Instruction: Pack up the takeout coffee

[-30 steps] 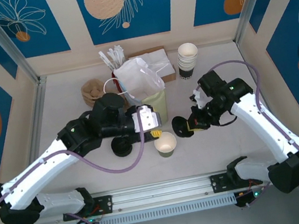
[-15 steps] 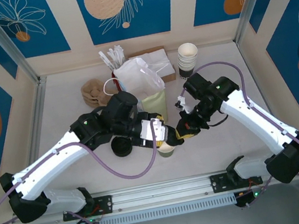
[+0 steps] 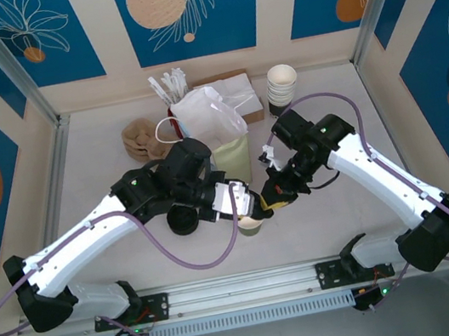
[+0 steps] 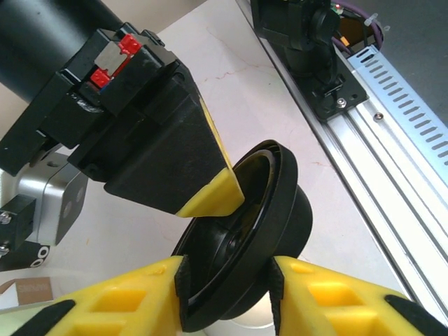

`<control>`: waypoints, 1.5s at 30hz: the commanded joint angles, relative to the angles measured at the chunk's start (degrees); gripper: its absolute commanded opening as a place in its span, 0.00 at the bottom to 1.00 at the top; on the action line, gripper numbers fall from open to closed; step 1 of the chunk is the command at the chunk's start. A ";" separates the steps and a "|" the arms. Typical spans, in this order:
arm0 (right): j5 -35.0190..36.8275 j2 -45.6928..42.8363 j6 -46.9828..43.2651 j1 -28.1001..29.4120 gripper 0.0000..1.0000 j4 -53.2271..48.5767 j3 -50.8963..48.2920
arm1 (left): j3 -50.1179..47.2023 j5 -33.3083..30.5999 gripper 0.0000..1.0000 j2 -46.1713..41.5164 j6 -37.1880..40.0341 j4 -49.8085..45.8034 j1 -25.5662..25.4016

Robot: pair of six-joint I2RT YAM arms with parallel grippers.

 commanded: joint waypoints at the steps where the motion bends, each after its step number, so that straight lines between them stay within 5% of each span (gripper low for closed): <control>1: -4.61 -0.20 -0.55 0.40 0.03 0.15 2.29 | 0.55 2.17 0.33 1.41 1.22 -0.92 -0.50; 13: -7.97 0.21 1.92 -0.11 0.08 0.66 5.52 | -0.41 0.88 0.17 0.45 1.06 -1.22 -0.50; 20: -6.47 -1.78 4.92 -2.24 0.24 1.86 6.75 | -4.61 0.55 0.05 -1.83 -4.46 5.44 -0.48; 33: -2.63 -9.57 10.32 -12.53 0.43 6.31 5.45 | -12.44 -6.71 0.02 -6.26 -26.70 20.29 0.27; 45: -1.52 -16.78 12.03 -18.16 0.46 9.09 0.55 | -17.71 -10.70 0.00 -10.09 -52.99 26.78 0.91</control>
